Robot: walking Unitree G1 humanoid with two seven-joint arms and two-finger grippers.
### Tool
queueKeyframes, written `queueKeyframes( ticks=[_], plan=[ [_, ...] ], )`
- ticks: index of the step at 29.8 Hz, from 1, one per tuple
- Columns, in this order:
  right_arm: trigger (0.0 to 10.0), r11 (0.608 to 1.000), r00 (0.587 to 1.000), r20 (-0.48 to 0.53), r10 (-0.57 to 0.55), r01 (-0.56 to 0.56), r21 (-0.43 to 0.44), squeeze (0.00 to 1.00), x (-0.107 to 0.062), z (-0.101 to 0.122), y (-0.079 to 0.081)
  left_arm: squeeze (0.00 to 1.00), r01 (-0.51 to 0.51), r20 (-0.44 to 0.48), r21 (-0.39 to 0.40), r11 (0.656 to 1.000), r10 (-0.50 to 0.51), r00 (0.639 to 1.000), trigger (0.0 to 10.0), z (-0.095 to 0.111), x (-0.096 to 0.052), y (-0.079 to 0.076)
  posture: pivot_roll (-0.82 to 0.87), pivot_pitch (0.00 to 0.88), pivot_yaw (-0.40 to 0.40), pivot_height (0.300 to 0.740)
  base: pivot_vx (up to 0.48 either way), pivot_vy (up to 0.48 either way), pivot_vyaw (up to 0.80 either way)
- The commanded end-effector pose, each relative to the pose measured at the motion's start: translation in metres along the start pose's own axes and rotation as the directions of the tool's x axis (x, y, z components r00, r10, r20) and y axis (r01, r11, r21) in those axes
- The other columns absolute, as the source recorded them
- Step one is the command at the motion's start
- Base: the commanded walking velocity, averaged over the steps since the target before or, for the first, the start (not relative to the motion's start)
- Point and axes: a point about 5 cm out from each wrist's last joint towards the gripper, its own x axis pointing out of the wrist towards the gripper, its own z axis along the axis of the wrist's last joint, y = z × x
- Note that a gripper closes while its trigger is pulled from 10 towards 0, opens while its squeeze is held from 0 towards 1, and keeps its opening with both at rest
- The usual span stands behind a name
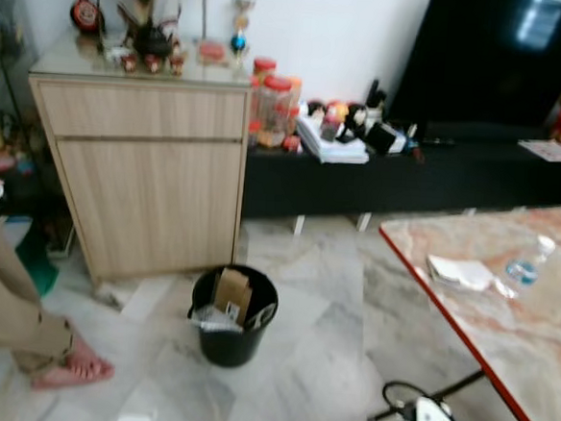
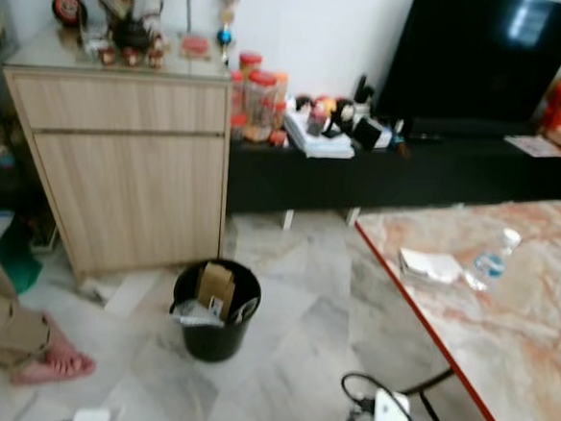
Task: Picking trash to rubbish bin
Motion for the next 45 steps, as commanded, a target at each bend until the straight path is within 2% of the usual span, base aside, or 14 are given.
queueKeyframes(
  ticks=[1,11,26,35,42,45],
  plan=[
    [10.0,1.0,1.0,0.003,-0.028,0.028,0.0,0.0,-0.0018,0.0007,-0.011,0.0,0.033,0.009,-0.001,0.999,-0.033,0.999,10.0,0.0032,0.0,-0.0121,0.0,0.0,-0.085,0.74,0.292,0.0,0.0],
    [10.0,1.0,1.0,0.013,-0.008,0.009,-0.029,0.0,-0.0011,0.0031,-0.0081,0.0,0.03,0.012,-0.005,1.0,-0.03,0.999,10.0,0.0047,0.0004,-0.0112,0.0,0.0,-0.085,0.74,0.289,0.0,0.0],
    [10.0,0.999,1.0,-0.002,-0.003,0.003,-0.037,0.0,-0.0019,-0.002,-0.0076,0.0,0.031,0.011,-0.005,0.999,-0.031,0.999,10.0,0.0026,-0.0002,-0.0117,0.01,0.009,-0.085,0.74,0.289,0.0,0.66],
    [10.0,1.0,1.0,0.0,-0.009,0.009,-0.012,0.0,-0.0018,-0.002,-0.0073,0.0,0.032,0.011,-0.007,0.999,-0.032,0.999,10.0,0.0021,-0.0003,-0.0118,0.01,0.017,-0.086,0.74,0.29,0.0,0.0],
    [10.0,1.0,1.0,0.005,-0.016,0.016,-0.002,0.0,-0.0018,-0.0014,-0.0079,0.0,0.031,0.012,-0.008,0.999,-0.031,0.999,10.0,0.002,-0.0004,-0.0118,0.01,0.026,-0.085,0.74,0.286,0.0,-0.77],
    [10.0,1.0,1.0,0.008,-0.012,0.012,-0.003,0.0,-0.002,-0.0014,-0.0081,0.0,0.03,0.011,-0.008,1.0,-0.03,0.999,10.0,0.0014,-0.0005,-0.0112,0.01,0.038,-0.084,0.74,0.369,0.0,0.0]
  ],
)
